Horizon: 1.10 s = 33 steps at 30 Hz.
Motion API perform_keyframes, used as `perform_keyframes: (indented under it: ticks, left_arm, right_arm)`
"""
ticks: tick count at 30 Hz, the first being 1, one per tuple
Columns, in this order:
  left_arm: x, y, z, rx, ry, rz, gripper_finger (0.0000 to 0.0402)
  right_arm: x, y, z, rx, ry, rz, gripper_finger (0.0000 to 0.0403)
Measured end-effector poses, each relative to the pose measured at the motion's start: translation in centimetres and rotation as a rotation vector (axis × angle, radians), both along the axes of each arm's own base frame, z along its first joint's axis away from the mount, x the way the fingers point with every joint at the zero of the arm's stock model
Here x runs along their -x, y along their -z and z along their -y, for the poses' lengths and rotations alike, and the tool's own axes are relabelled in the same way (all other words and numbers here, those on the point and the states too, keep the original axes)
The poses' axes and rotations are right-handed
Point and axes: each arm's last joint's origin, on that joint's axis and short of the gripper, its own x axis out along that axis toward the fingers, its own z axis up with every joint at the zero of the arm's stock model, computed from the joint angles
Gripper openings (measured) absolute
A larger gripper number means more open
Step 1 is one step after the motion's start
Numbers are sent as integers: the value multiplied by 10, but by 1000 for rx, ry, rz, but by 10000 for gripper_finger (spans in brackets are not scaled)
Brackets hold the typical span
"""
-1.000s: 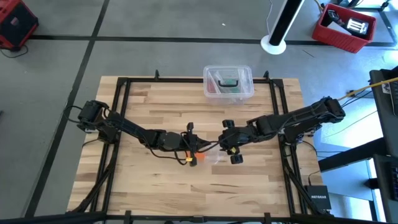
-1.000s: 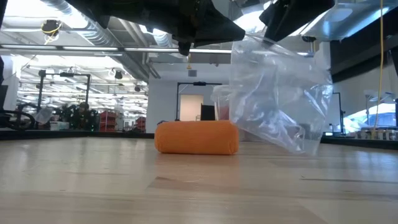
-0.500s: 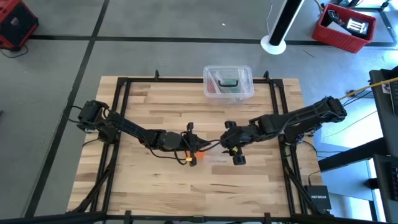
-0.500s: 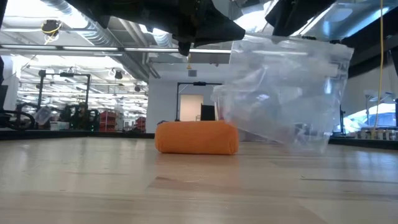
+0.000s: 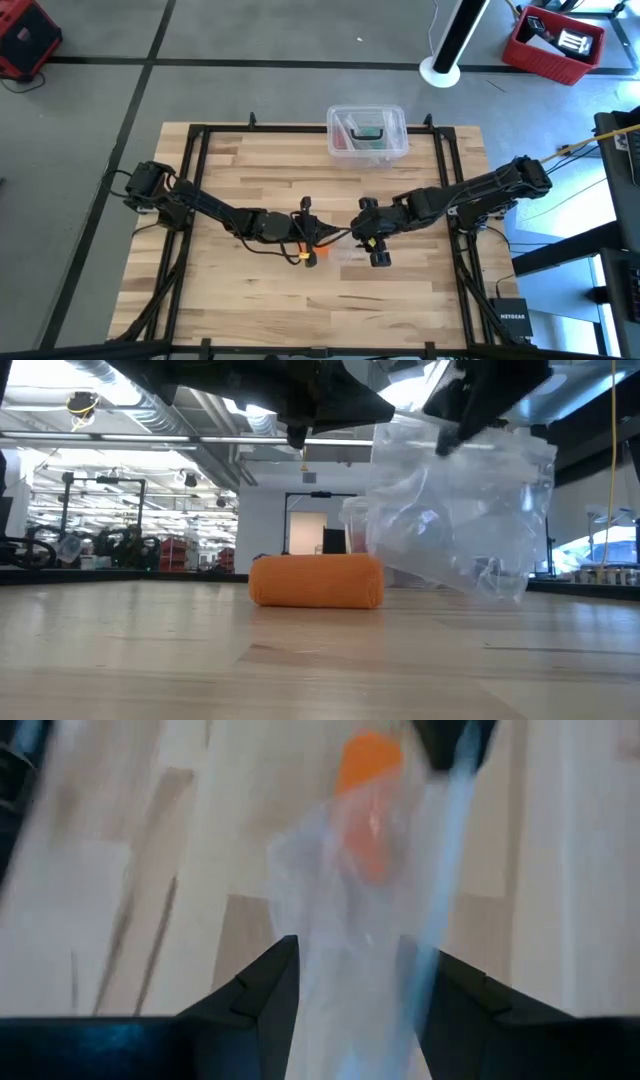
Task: Roll bandage
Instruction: Open the zip bag
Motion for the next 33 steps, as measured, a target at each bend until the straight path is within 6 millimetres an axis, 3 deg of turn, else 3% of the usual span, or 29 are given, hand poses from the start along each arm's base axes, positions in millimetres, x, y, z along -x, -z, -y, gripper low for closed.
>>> perform_keyframes:
  ticks: [5, 10, 16, 21, 28, 33]
  left_arm:
    - [0, 0, 2, 0, 6, -4, 0]
    - [1, 1, 2, -4, 11, -8, 0]
    - [1, 1, 2, -9, 11, -15, 0]
    - [1, 1, 2, -22, 13, -17, 0]
    - [1, 1, 2, -22, 14, -17, 0]
    - [1, 1, 2, -24, 14, -16, 0]
  right_arm:
    - [-3, 8, -7, 18, -13, -20, 160]
    - [-1, 6, -15, 63, -19, 4, 110]
    - [9, -25, -13, 65, 31, 15, 82]
    - [7, -44, -12, 76, 40, 95, 124]
    - [5, -44, -12, 74, 42, 109, 212]
    - [0, -35, -14, 65, 57, 84, 233]
